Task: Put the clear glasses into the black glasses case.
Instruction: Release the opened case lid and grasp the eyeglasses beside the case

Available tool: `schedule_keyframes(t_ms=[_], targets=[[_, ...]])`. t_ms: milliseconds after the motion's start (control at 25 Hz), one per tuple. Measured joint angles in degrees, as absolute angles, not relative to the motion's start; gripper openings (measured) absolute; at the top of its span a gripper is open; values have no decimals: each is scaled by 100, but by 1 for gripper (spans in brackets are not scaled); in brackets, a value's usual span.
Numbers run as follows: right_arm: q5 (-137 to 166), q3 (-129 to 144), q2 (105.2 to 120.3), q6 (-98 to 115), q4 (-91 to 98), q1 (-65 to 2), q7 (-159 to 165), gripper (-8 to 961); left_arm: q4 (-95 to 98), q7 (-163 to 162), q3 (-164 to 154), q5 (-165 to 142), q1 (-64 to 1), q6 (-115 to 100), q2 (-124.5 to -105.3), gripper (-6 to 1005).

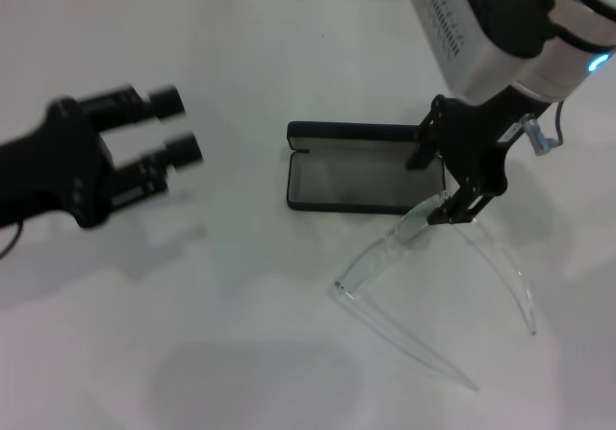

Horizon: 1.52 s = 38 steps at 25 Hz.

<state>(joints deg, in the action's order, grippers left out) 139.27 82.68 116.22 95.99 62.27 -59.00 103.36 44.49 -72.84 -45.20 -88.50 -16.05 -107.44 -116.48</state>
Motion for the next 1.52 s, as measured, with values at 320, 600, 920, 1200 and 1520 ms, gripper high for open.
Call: schedule_keyframes(t_ms=[320, 600, 920, 1200, 1520], targets=[[13768, 9196, 11620, 8917, 6067, -5912, 10318, 657, 4365, -7173, -4576, -9402, -1628, -11013, -11614, 525], [13629, 9928, 11618, 8292, 5862, -5981, 10289, 629, 4341, -7169, -4585, -9799, -1589, -11121, -11625, 525], [13341, 10263, 11618, 8190, 5749, -6070, 10285, 598, 4104, -6995, -4567, -9837, -1575, -11169, -11621, 525], [13053, 10611, 11619, 8098, 5514, -6138, 10300, 570, 4062, -6849, -4549, -9814, -1619, -11171, -11638, 525], [12972, 10741, 11619, 7975, 5376, -6150, 10309, 538, 4091, -6846, -4544, -9799, -1651, -11158, -11655, 524]])
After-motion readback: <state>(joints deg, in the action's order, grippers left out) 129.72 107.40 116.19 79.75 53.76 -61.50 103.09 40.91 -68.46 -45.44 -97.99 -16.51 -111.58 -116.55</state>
